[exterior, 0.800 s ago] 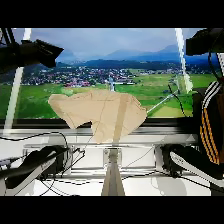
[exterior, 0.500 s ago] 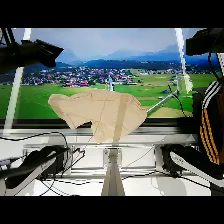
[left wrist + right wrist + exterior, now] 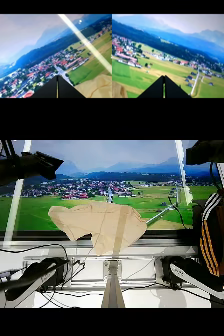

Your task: Fold the clothes and pants, and hang the long-sleeved shirts on hangers.

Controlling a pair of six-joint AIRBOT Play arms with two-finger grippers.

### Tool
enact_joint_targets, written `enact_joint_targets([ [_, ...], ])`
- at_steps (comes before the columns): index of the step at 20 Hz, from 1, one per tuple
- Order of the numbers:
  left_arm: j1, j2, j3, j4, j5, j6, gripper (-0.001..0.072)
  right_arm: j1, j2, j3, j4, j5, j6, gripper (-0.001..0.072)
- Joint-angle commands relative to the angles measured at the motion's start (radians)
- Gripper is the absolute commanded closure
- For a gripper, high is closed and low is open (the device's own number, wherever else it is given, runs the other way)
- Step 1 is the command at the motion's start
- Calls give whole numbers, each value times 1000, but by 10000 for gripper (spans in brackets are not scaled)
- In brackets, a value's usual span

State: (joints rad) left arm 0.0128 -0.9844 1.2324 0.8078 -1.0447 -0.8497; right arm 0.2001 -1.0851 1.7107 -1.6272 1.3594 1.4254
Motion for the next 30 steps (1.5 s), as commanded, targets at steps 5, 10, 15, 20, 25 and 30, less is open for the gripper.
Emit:
enact_joint_targets([
  [5,1,3,0,-182,-40,0,693,-1,-2,0,47,-26,-63,703],
  [10,2,34,0,-188,-131,0,694,-158,-2,-99,-42,254,-121,705],
  [15,2,108,0,-146,-191,1,694,-430,2,-471,338,343,-120,704],
  [20,2,140,0,40,-216,0,694,-420,2,-922,543,278,-164,704],
  [25,1,139,0,37,-222,0,357,-302,0,-1284,819,66,-171,416],
  [30,1,139,0,37,-222,0,91,-62,0,-1357,966,-135,-119,243],
])
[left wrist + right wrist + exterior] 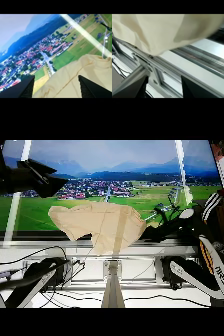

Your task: Fold the clothes and pants, and hang the long-sleeved shirts on hangers.

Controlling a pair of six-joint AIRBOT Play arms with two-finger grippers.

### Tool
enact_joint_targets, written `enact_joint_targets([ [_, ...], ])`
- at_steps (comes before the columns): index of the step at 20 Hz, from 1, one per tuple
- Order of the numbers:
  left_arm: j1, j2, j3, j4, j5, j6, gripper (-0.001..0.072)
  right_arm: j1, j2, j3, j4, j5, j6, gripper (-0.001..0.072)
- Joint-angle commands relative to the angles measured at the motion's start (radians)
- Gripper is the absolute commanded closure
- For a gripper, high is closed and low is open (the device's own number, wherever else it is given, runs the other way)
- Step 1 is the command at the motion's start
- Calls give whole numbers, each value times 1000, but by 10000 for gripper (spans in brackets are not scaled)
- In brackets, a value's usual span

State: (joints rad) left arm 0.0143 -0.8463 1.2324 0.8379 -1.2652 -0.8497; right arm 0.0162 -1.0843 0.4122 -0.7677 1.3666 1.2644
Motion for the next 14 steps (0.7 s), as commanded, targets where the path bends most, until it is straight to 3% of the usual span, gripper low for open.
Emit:
enact_joint_targets([
  [1,-1,1,0,6,-1,0,91,187,-1,-58,107,-204,92,243],
  [6,-1,1,0,0,-1,0,91,406,-1,-58,108,-413,267,260],
  [10,-1,0,0,0,-1,0,91,410,-2,-58,108,-512,383,261],
  [14,-1,0,0,0,-1,0,91,410,-2,-58,109,-521,451,264],
])
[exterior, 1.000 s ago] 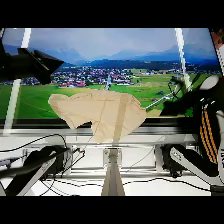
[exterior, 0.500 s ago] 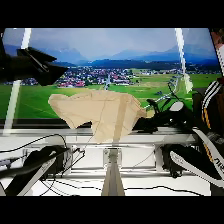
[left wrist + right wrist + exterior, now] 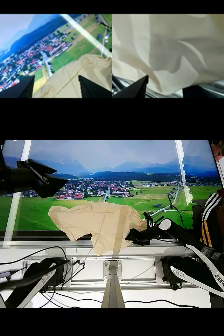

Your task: Fold the clothes and pants, and hang the long-sleeved shirts on hangers.

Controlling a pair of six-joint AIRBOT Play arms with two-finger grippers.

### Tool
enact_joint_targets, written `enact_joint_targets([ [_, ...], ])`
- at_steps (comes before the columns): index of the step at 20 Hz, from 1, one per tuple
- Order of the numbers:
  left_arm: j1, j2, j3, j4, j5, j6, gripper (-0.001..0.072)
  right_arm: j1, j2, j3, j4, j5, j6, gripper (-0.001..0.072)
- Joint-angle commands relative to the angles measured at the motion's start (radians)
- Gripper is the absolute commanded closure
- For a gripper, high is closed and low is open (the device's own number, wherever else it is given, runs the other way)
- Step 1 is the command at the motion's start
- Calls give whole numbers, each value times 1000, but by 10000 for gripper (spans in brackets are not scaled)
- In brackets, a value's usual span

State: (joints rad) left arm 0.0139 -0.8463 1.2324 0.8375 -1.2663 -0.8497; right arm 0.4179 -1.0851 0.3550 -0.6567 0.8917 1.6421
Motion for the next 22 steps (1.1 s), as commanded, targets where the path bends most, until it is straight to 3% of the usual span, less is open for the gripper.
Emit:
enact_joint_targets([
  [1,0,0,0,0,0,0,91,9,-1,-1,-2,-49,75,265],
  [3,0,-2,0,0,2,0,91,9,-1,-1,-2,-52,75,287],
  [4,0,-5,0,0,2,0,90,9,-1,-1,-2,-54,75,428],
  [5,0,-10,0,0,2,0,91,9,0,-1,-2,-56,75,702],
  [9,0,-32,0,0,6,0,96,8,0,55,-10,-77,38,704],
  [10,0,-35,0,2,14,0,137,8,0,103,-38,-75,7,704],
  [11,0,-35,0,1,35,0,208,8,1,167,-98,-70,1,704],
  [12,0,-35,0,1,63,0,234,3,1,238,-172,-65,2,704],
  [14,1,-35,0,10,131,-13,234,-29,1,407,-328,-30,3,704],
  [17,19,-35,0,142,224,-148,234,-136,1,686,-493,39,6,704],
  [20,75,-35,0,270,229,-295,233,-258,25,924,-564,53,-1,704],
  [22,99,-37,-9,307,226,-349,233,-318,45,1028,-584,49,-31,704],
])
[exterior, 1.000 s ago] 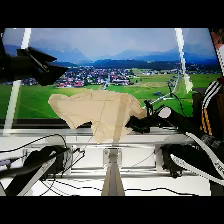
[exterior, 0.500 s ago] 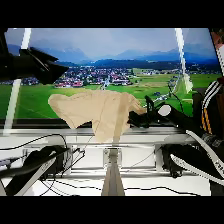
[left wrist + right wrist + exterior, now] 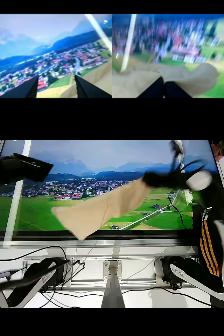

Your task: Fold the clothes and pants, and hang the long-sleeved shirts on hangers.

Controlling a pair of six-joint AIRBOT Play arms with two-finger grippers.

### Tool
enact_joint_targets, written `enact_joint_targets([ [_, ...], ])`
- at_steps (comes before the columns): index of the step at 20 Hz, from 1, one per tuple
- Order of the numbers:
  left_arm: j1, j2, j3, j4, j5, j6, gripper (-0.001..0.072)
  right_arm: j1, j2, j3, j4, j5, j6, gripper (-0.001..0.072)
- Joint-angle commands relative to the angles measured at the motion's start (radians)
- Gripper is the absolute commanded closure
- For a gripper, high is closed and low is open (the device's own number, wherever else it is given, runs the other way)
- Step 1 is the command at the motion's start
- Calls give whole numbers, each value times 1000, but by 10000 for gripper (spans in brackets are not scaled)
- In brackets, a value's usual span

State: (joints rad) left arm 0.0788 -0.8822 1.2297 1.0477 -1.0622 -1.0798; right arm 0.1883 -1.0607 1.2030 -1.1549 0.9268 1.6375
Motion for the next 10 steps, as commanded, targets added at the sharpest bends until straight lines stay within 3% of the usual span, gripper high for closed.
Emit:
enact_joint_targets([
  [1,36,-4,-19,97,21,-119,233,-114,28,215,-90,16,-35,704],
  [6,29,-71,-146,67,-27,-158,232,-157,22,225,-187,60,-35,703],
  [10,18,-184,-291,-140,-29,-150,229,-156,-13,209,-209,113,-35,704],
])
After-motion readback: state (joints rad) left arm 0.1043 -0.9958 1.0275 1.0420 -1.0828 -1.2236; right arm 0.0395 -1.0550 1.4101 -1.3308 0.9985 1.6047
